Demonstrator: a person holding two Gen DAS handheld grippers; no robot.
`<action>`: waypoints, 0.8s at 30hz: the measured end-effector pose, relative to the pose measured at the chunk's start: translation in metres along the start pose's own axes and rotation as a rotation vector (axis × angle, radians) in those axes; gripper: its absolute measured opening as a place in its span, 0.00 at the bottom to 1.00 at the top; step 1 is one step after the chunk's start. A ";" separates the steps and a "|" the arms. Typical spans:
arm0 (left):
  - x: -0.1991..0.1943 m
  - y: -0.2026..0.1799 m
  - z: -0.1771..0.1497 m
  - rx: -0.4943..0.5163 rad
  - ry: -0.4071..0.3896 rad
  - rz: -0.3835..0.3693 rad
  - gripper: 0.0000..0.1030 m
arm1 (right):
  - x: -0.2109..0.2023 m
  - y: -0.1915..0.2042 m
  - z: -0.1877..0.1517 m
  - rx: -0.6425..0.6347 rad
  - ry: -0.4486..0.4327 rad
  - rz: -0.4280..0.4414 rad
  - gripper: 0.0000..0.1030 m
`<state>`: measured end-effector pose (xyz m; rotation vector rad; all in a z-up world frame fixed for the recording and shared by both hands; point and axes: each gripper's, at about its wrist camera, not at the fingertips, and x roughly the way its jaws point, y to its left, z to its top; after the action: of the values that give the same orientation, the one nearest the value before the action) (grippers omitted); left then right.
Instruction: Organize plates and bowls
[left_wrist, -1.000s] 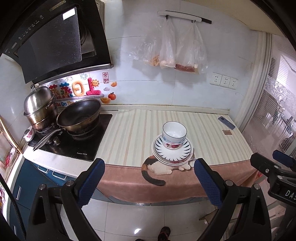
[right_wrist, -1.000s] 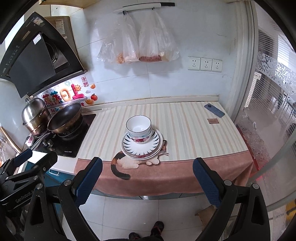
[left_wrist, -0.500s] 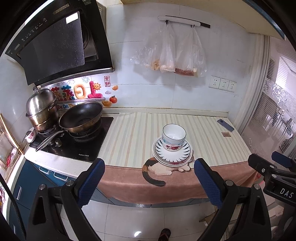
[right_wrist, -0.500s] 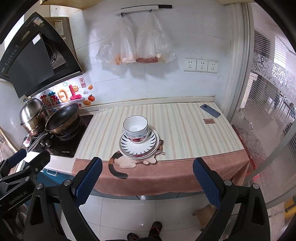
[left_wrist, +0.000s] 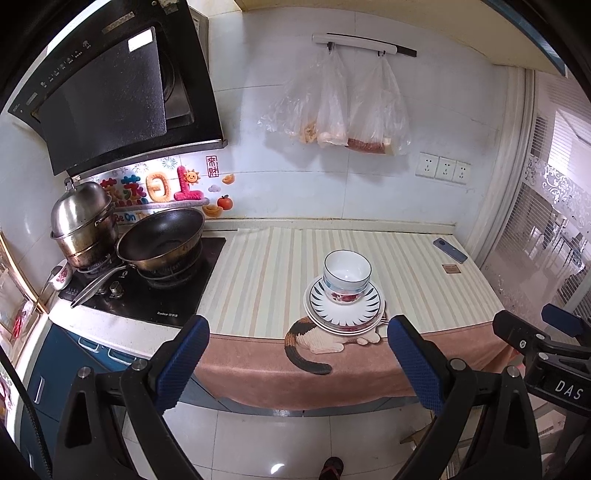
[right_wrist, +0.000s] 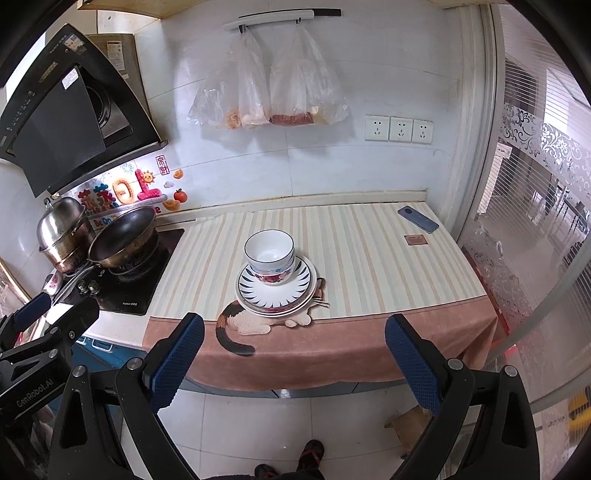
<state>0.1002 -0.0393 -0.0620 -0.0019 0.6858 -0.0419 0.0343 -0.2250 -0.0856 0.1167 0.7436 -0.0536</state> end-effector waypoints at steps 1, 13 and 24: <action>0.000 0.000 0.000 0.000 0.001 0.000 0.96 | 0.000 0.000 0.000 0.000 0.001 0.000 0.97; 0.002 0.003 0.001 0.001 0.003 -0.004 0.96 | 0.002 0.002 0.000 -0.010 -0.001 0.000 0.97; 0.002 0.003 0.001 -0.004 -0.001 0.000 0.96 | 0.002 0.003 0.001 -0.014 0.003 0.004 0.98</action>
<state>0.1024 -0.0359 -0.0620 -0.0055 0.6850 -0.0408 0.0368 -0.2219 -0.0864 0.1052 0.7463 -0.0440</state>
